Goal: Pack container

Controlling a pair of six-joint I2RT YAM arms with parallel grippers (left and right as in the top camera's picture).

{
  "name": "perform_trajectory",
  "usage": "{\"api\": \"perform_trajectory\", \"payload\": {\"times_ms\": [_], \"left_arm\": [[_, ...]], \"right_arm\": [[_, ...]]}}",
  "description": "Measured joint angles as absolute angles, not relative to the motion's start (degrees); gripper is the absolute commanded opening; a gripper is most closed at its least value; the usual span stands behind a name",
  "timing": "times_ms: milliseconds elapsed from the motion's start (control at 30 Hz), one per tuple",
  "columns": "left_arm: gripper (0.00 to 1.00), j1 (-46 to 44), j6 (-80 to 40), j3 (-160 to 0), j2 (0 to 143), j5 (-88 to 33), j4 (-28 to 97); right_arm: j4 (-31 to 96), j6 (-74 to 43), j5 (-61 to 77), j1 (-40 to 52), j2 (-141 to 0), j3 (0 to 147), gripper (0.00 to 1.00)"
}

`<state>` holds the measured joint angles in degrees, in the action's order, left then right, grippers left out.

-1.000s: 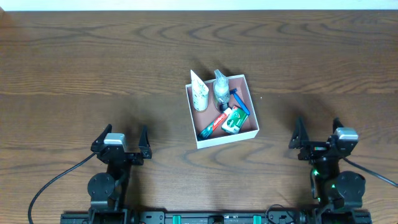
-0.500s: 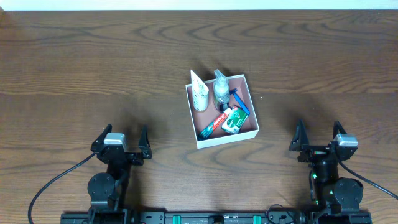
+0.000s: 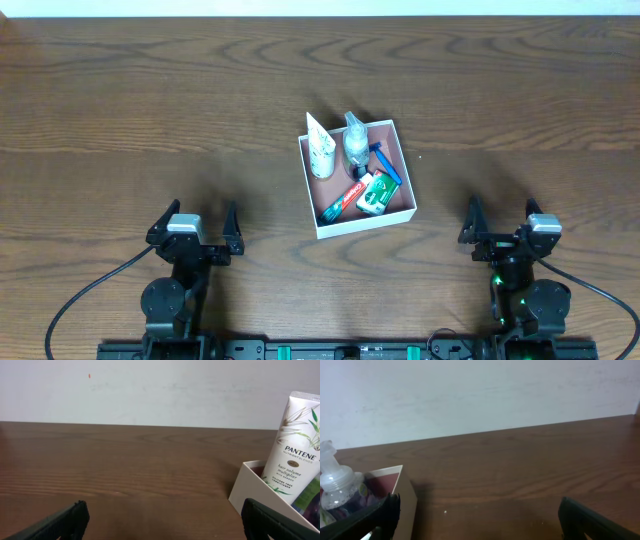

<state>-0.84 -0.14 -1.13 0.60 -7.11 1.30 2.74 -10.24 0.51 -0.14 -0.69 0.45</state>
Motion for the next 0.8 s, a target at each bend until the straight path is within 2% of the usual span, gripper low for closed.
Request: {"api": "perform_trajectory", "payload": {"times_ms": [800], "left_arm": [[0.98, -0.84, -0.14, -1.13, 0.6, -7.11, 1.3]], "right_arm": [[3.99, -8.86, 0.49, -0.16, -0.69, 0.43, 0.99]]}}
